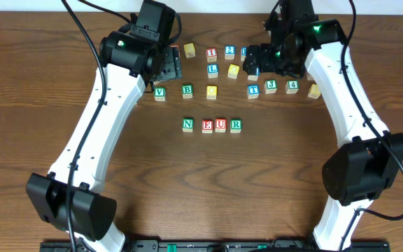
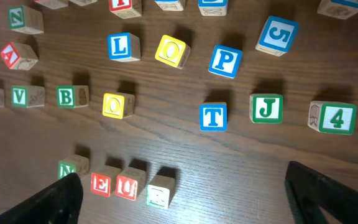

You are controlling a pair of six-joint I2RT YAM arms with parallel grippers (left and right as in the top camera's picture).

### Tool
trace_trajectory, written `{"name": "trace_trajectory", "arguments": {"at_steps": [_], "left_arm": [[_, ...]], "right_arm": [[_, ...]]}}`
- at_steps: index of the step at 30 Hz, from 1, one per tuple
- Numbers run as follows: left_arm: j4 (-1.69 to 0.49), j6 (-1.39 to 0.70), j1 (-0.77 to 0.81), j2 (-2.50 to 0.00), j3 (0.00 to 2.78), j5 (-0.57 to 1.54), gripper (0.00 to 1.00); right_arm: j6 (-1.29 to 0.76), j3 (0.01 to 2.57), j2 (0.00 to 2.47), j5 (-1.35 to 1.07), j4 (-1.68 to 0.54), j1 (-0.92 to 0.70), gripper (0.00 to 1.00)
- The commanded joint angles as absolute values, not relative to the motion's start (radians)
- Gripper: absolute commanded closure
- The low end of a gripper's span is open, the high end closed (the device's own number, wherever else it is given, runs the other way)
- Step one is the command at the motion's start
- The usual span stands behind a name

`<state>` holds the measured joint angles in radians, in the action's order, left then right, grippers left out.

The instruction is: Spell out NEURIPS

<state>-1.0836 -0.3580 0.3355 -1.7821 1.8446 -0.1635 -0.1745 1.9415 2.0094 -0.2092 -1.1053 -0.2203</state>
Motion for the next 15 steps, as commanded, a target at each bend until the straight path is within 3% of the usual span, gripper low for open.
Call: {"name": "trace_trajectory", "arguments": {"at_steps": [1, 7, 15], "left_arm": [[-1.083, -0.352, 0.333, -1.791, 1.847, -0.165, 0.16], [-1.083, -0.352, 0.333, -1.791, 1.847, -0.166, 0.16], [-1.083, -0.352, 0.333, -1.791, 1.847, -0.166, 0.16]], "right_arm": [[-0.218, 1.936, 2.003, -0.188, -1.102, -0.231, 0.06], [-0.393, 1.936, 2.003, -0.055, -1.092, -0.24, 0.09], [-0.415, 1.936, 2.003, -0.024, -1.092, -0.239, 0.09]]}}
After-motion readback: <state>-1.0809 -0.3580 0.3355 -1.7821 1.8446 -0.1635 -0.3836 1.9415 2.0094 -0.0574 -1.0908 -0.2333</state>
